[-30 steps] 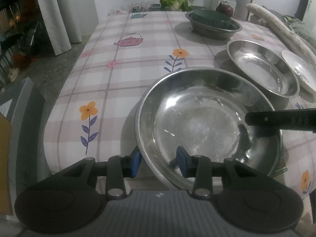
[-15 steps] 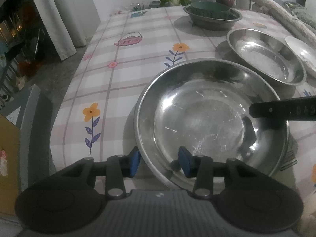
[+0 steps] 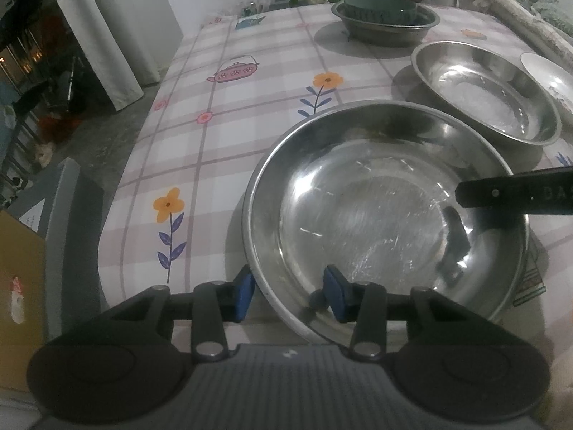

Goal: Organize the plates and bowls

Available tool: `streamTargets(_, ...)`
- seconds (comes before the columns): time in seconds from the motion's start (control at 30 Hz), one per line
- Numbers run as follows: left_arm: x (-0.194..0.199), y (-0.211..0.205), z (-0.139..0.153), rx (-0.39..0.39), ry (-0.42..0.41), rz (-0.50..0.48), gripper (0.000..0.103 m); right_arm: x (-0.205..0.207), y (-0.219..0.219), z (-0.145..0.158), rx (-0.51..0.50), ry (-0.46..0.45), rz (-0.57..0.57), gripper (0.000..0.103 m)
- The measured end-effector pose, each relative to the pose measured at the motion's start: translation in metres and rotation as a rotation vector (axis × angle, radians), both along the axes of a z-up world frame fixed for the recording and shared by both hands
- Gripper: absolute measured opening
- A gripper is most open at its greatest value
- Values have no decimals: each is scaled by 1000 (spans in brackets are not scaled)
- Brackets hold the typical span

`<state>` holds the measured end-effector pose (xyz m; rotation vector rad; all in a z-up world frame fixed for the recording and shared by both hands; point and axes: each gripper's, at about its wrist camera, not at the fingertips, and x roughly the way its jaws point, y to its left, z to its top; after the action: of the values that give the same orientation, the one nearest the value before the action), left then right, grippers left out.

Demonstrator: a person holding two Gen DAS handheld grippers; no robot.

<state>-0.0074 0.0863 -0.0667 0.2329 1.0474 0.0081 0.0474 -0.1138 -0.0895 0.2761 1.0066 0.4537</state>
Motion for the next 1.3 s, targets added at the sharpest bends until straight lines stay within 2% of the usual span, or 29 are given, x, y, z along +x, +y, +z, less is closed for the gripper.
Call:
streamTargets(1.07, -4, -8, 4, 42, -9, -3, 45, -1, -2, 0, 7, 0, 3, 21)
streamTargets(1.17, -5, -7, 5, 34, -14, -2, 46, -1, -2, 0, 7, 0, 4, 22)
streamTargets(1.3, -10, -3, 8, -5, -23, -6, 52, -1, 2, 1, 6, -7, 20, 28)
